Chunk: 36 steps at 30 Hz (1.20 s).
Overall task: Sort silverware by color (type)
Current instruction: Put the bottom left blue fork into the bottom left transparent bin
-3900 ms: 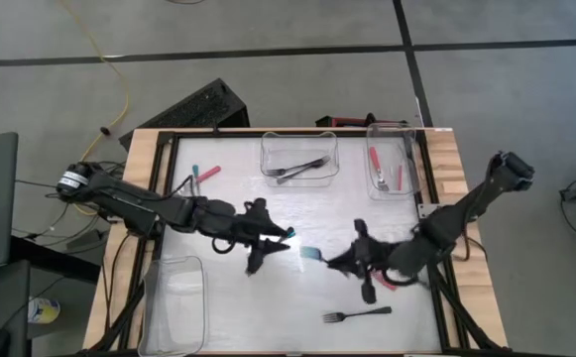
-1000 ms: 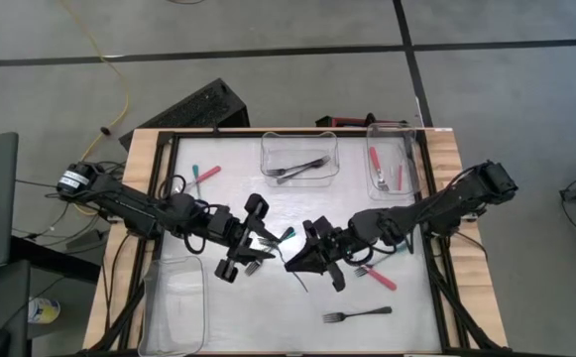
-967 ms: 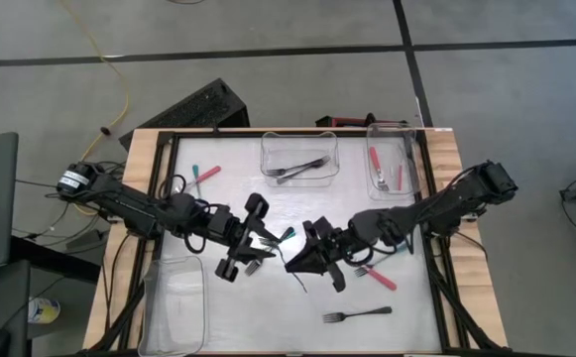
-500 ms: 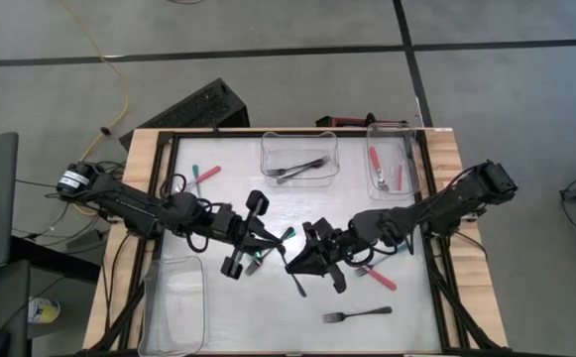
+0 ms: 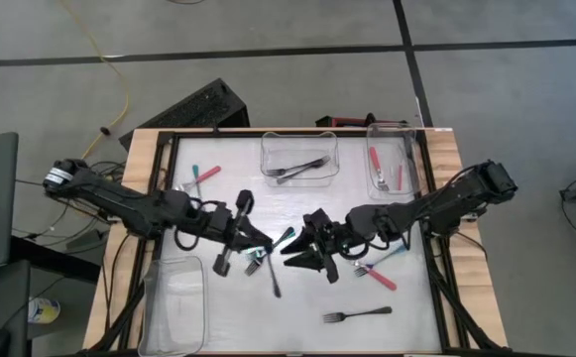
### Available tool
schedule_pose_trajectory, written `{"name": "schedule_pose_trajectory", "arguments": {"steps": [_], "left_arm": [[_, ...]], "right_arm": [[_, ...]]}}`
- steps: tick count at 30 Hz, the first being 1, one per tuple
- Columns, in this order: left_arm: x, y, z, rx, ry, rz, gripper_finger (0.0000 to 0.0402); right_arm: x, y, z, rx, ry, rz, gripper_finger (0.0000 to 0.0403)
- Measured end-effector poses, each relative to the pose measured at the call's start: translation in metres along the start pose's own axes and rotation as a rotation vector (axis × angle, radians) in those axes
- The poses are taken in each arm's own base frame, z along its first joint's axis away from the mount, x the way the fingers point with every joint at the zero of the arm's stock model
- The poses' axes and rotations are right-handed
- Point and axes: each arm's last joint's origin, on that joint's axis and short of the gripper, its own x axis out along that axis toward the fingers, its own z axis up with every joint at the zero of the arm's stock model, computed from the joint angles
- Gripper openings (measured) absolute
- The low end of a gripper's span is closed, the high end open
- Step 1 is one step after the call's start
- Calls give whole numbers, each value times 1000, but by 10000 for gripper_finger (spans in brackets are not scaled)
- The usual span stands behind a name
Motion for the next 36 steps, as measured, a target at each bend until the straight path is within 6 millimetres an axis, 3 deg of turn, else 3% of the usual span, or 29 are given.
{"name": "schedule_pose_trajectory", "arguments": {"steps": [5,13,17,26,30,36], "left_arm": [[-28,-2,15,-58,108,-5,0],[-73,-5,24,-363,292,70,0],[-87,-7,16,-524,408,182,0],[-111,-15,-18,-628,706,503,0],[-116,-26,-18,-741,731,479,0],[-131,-53,-25,-901,922,404,0]], "right_arm": [[0,-3,2,13,-16,-22,253],[0,-3,3,21,-57,-57,264],[0,-3,6,21,-80,-53,265],[0,-3,5,-75,-68,-58,265],[0,-3,1,-109,-32,-59,265],[0,-7,-7,-111,84,-57,265]]}}
